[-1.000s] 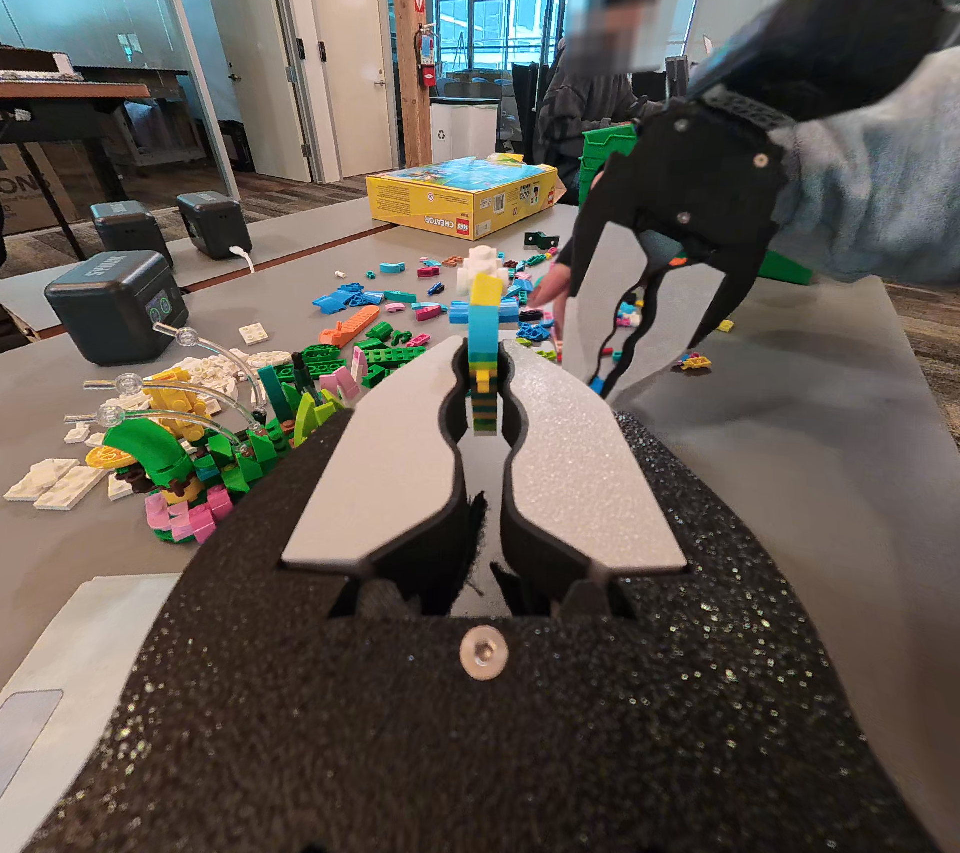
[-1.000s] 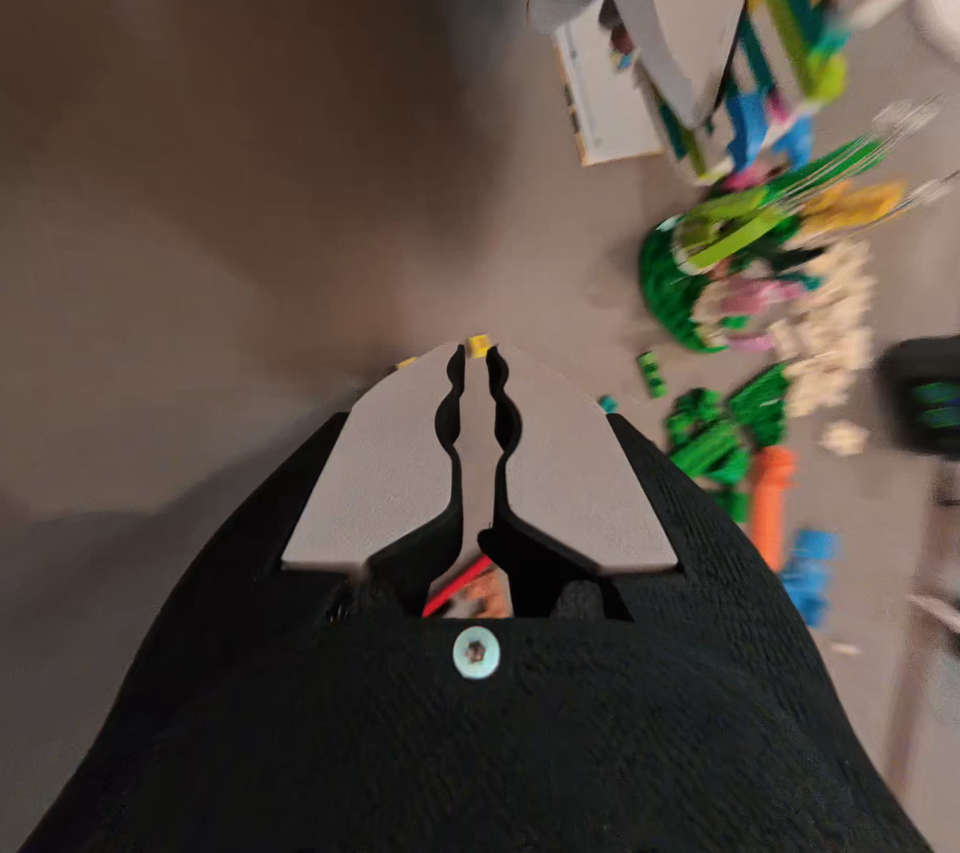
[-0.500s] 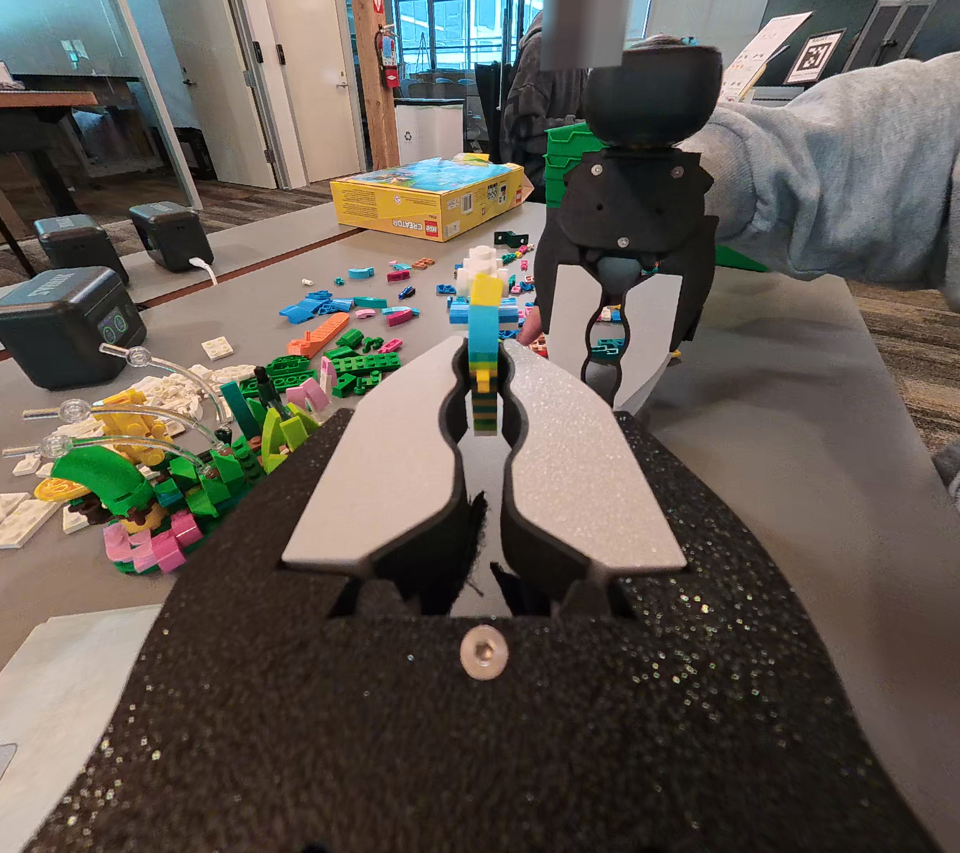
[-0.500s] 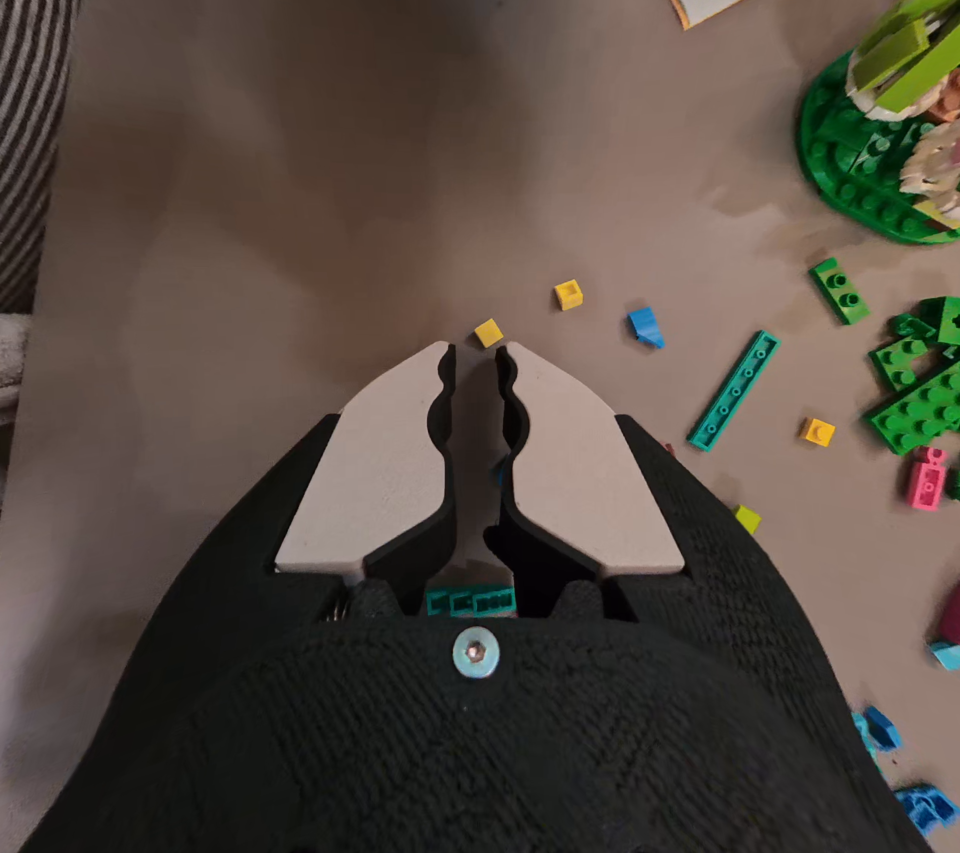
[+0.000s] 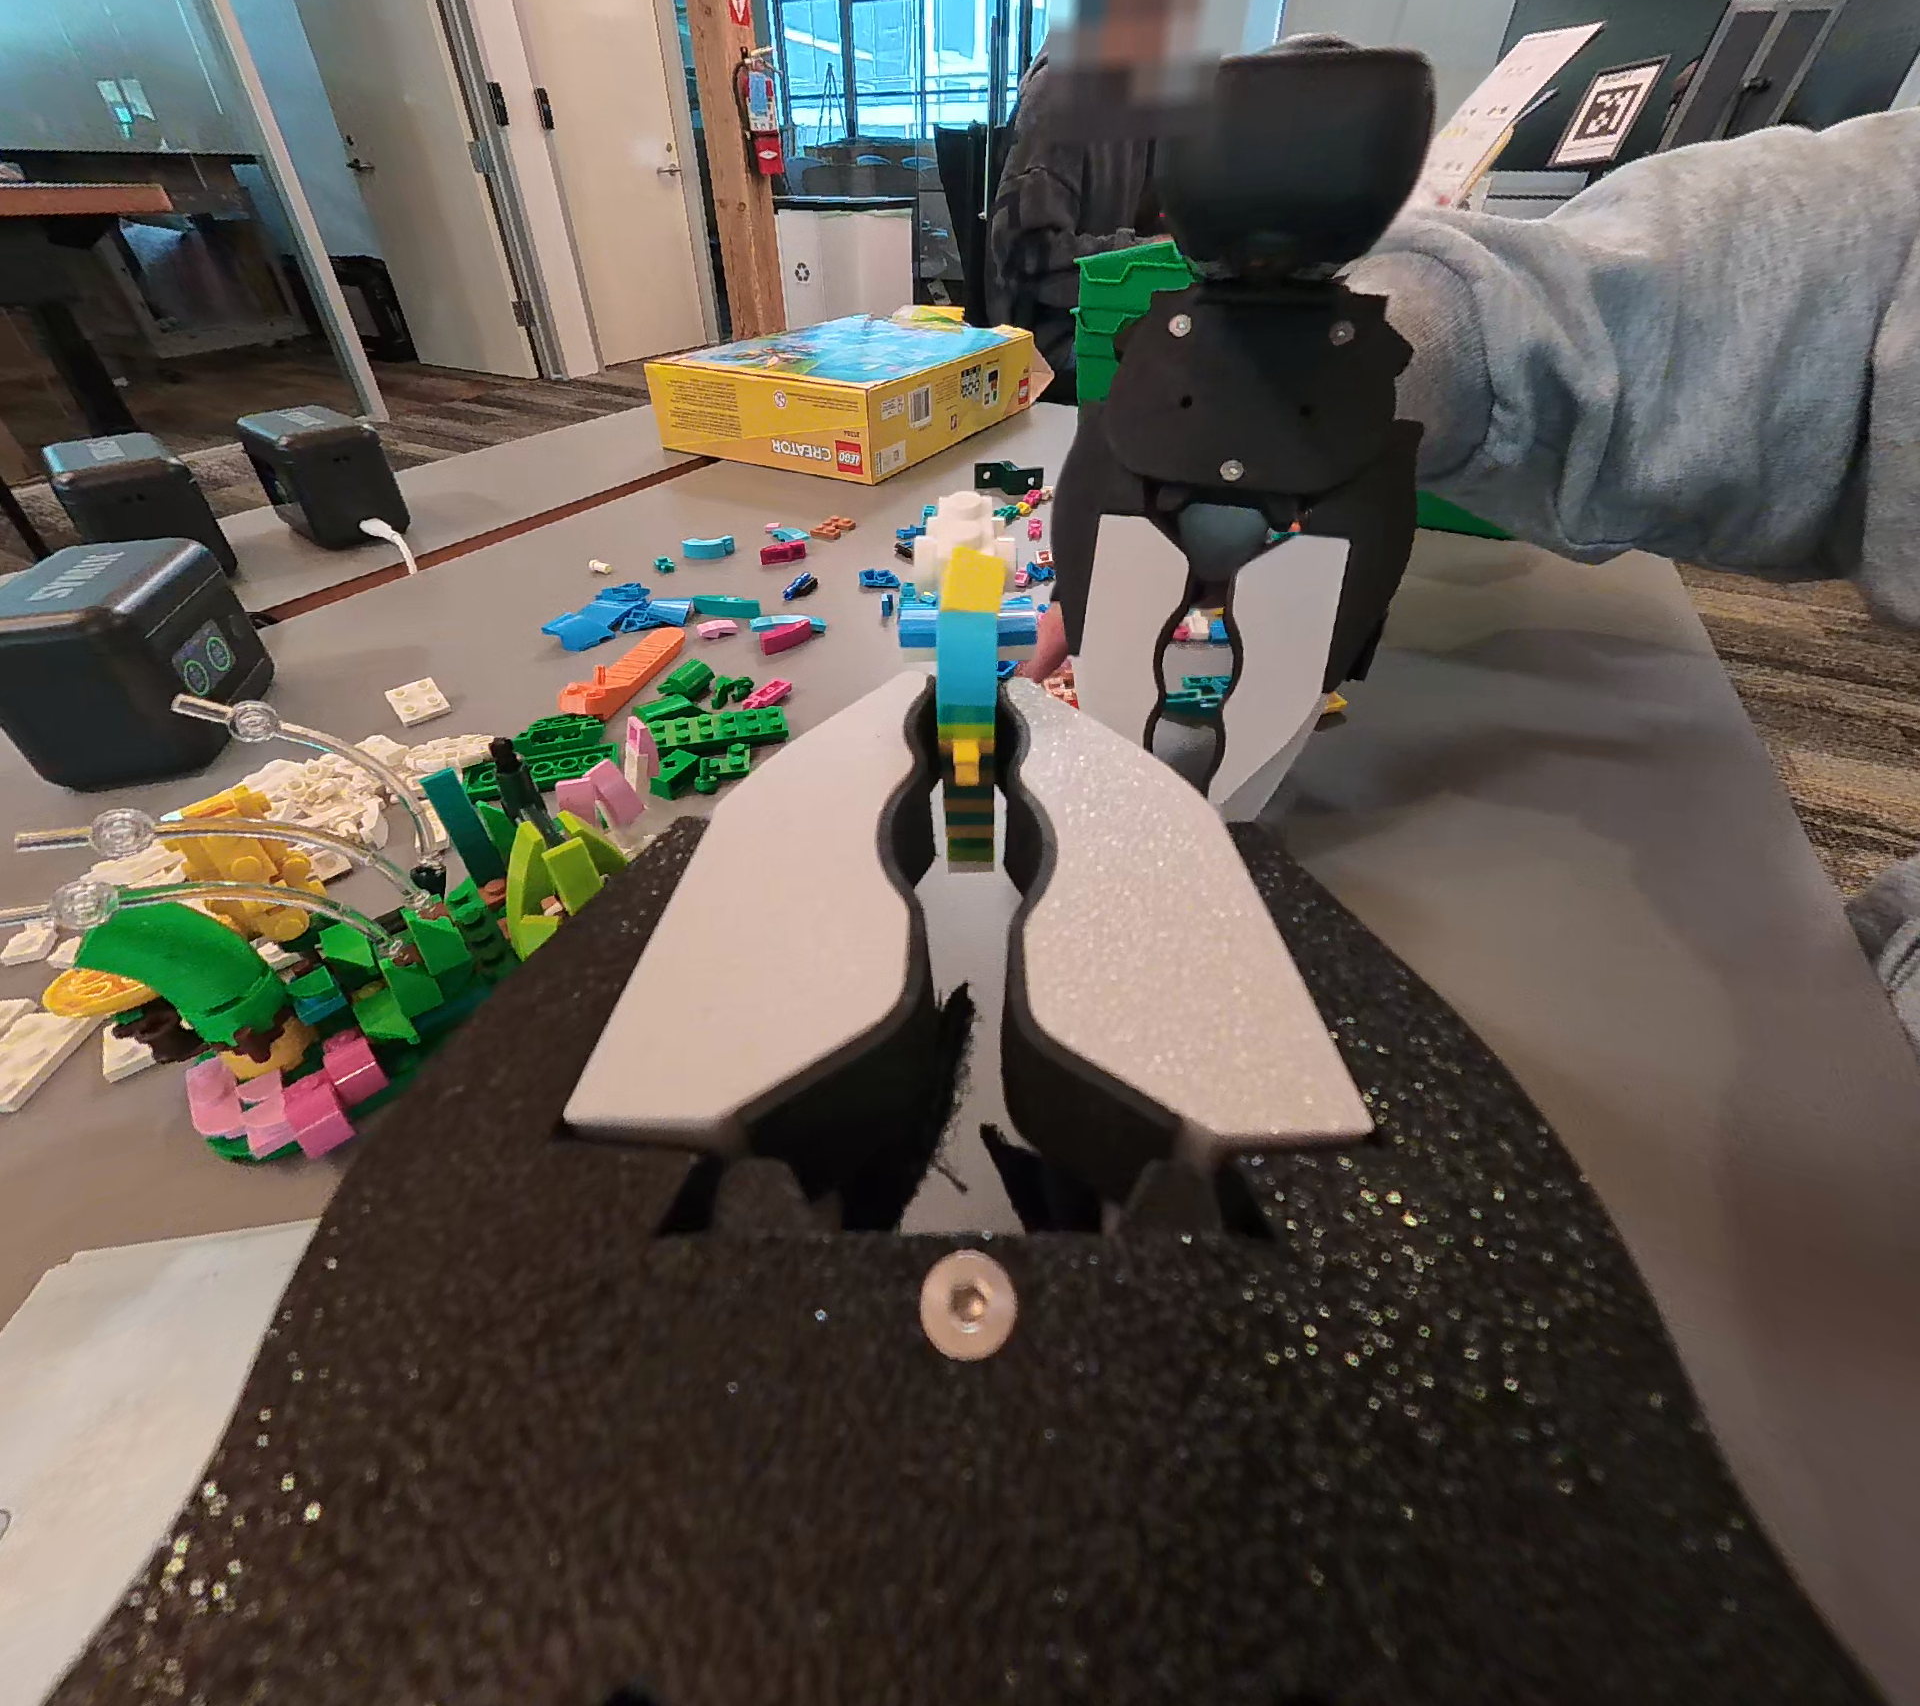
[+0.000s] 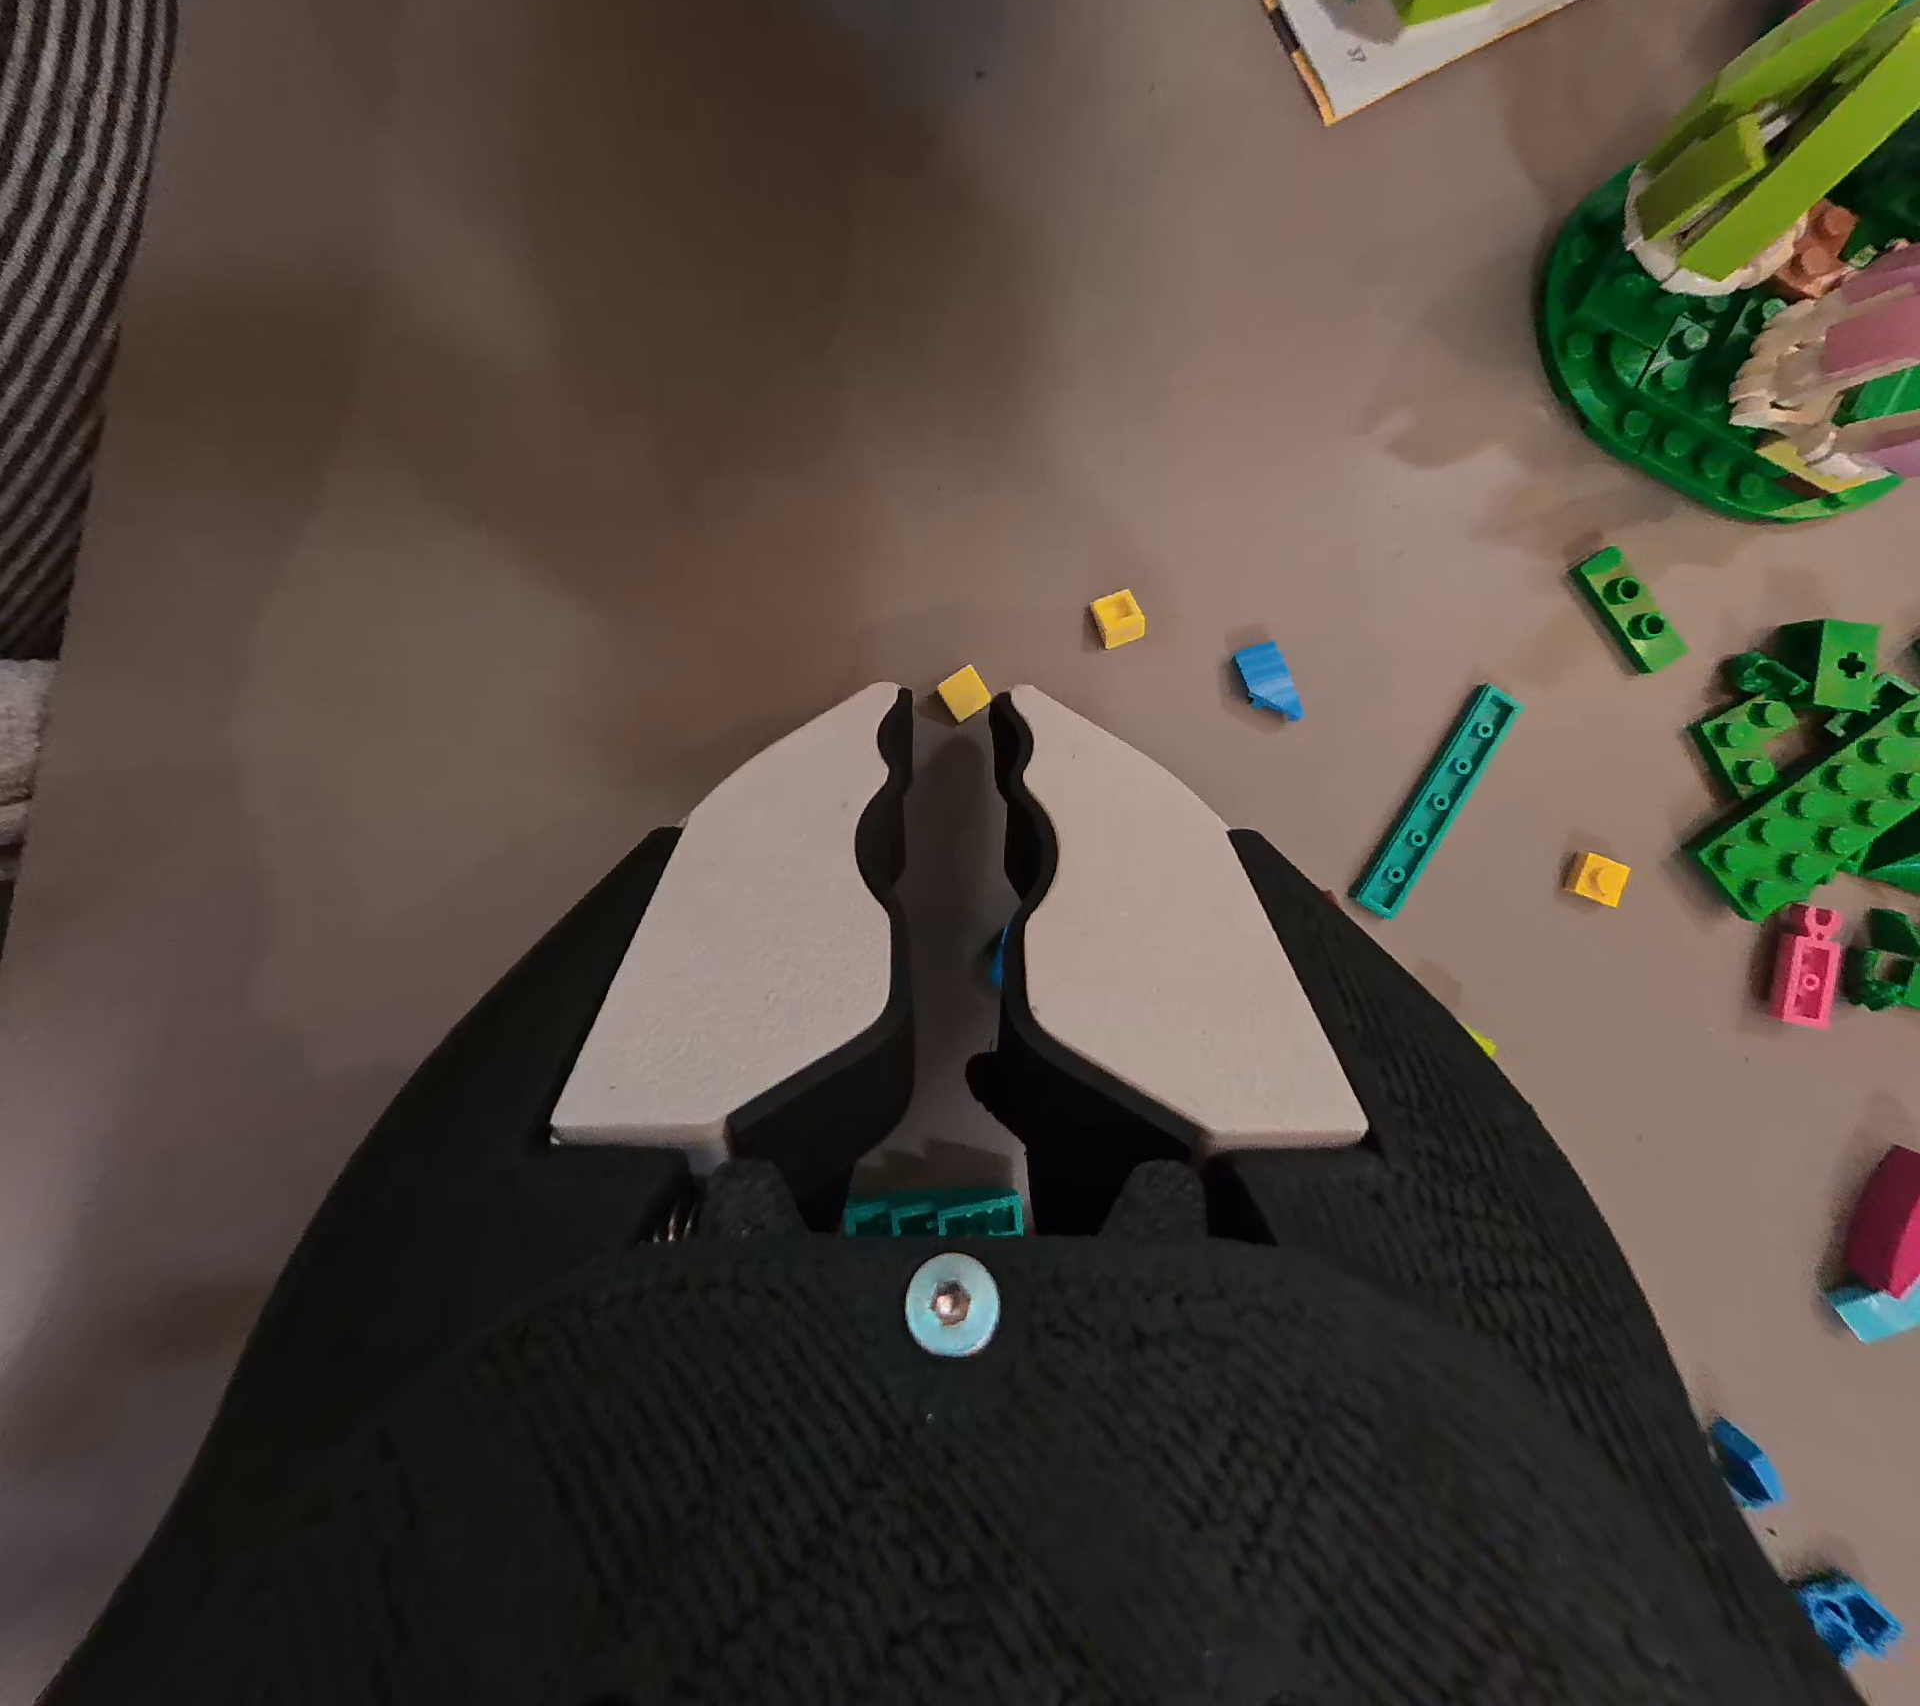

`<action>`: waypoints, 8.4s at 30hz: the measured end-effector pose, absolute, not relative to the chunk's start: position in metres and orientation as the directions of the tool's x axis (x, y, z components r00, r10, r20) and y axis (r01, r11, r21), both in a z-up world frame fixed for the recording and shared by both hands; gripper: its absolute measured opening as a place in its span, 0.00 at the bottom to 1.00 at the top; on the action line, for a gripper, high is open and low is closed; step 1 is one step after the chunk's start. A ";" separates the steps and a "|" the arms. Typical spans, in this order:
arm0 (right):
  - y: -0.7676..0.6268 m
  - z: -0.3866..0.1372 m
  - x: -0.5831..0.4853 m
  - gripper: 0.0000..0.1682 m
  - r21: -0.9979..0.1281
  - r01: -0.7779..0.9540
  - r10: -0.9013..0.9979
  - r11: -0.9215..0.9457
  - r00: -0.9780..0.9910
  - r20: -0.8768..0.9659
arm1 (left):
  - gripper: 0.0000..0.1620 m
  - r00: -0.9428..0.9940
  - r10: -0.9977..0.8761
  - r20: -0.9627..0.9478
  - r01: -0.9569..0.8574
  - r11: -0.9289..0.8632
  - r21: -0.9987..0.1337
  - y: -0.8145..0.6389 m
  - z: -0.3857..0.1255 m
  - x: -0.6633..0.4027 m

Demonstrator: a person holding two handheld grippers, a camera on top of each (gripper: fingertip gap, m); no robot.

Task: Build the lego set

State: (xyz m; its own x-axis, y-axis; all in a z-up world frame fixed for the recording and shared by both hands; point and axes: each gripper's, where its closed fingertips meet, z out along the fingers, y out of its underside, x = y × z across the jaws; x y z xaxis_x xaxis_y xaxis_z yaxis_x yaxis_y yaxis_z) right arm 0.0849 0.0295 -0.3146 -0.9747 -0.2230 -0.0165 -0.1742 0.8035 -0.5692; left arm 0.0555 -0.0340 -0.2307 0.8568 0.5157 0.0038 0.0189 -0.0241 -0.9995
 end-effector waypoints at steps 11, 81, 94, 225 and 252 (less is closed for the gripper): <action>0.031 -0.312 0.083 0.07 -0.565 -0.177 -0.219 0.806 -0.976 -0.007 | 0.05 0.868 0.495 -0.032 -0.008 -0.049 -0.999 -0.028 -0.231 0.062; 0.025 -0.319 0.066 0.11 -0.639 0.313 0.541 0.703 -0.819 0.194 | 0.05 0.872 0.490 0.011 0.021 -0.015 -1.000 -0.031 -0.227 0.063; 0.017 -0.321 0.072 0.07 -0.691 0.207 0.376 0.693 -0.921 0.101 | 0.05 0.876 0.482 0.012 0.025 -0.020 -0.999 -0.031 -0.228 0.063; -0.042 -0.212 0.091 0.47 -0.574 -0.556 -0.156 0.601 -0.787 0.597 | 0.05 0.957 0.223 0.184 0.229 -0.195 -0.954 -0.016 -0.256 0.086; -0.038 -0.243 0.079 0.36 -0.105 -0.799 -0.264 0.592 -0.315 0.912 | 0.05 0.936 0.175 0.305 0.330 -0.135 -0.934 -0.016 -0.252 0.088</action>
State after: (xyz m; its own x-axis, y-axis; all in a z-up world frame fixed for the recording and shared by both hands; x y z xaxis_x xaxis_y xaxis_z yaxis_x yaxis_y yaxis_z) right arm 0.0788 -0.0376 -0.2428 -0.3153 -0.2641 0.9115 -0.7991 0.5919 -0.1049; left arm 0.0879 -0.0164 -0.2520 0.9360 0.1751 0.3055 0.3301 -0.1349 -0.9342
